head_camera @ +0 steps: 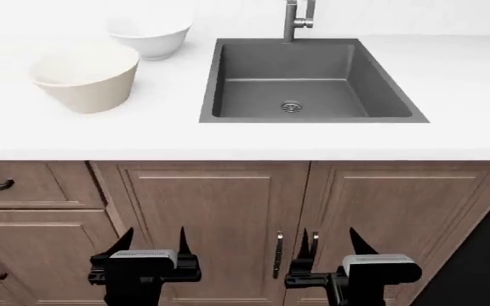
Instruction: Stack the bowls in the sink.
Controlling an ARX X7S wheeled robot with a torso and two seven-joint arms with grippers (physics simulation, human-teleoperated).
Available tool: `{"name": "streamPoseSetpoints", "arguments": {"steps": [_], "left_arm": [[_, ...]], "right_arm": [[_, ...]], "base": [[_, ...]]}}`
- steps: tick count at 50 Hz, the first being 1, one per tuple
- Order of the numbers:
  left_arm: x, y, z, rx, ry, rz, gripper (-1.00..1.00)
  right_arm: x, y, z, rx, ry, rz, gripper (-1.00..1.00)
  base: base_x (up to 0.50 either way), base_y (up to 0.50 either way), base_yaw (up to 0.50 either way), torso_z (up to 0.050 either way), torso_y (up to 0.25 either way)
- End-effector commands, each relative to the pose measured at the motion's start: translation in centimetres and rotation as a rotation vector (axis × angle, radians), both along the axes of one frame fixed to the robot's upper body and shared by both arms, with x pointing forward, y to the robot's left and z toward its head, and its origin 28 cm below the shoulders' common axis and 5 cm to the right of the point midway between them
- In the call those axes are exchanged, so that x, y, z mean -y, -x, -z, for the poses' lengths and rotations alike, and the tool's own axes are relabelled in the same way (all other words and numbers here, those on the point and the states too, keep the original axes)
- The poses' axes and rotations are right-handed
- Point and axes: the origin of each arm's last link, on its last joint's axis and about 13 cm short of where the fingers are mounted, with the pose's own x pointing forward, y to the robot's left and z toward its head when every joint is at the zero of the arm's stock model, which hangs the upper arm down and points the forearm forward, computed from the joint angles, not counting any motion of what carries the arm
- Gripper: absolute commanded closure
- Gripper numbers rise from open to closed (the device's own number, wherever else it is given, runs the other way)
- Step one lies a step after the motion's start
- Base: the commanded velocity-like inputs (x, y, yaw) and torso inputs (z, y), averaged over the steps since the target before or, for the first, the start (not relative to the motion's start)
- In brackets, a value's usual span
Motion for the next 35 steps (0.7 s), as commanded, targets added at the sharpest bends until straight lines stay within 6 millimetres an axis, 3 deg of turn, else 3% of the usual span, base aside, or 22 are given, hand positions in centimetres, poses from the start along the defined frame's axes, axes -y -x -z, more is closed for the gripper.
{"name": "streamPoseSetpoints", "arguments": {"steps": [1, 17, 31, 35], "left_arm": [[-0.02, 0.05, 0.0, 0.0, 0.0, -0.001, -1.0], [-0.04, -0.02, 0.04, -0.004, 0.012, -0.003, -1.0], [0.02, -0.12, 0.05, -0.012, 0.032, -0.004, -1.0], [0.03, -0.13, 0.16, -0.013, 0.031, -0.003, -1.0]], "right_arm": [[-0.02, 0.06, 0.03, 0.002, 0.003, -0.008, -1.0], [0.0, -0.04, 0.22, -0.013, -0.004, -0.015, -1.0], [0.06, -0.21, 0.19, 0.0, -0.045, -0.007, -1.0], [0.05, -0.29, 0.22, -0.001, -0.032, -0.007, -1.0]], "base": [[0.0, 0.5, 0.0, 0.0, 0.0], [0.0, 0.5, 0.0, 0.0, 0.0], [0.0, 0.0, 0.0, 0.0, 0.0], [0.0, -0.39, 0.0, 0.0, 0.0]]}}
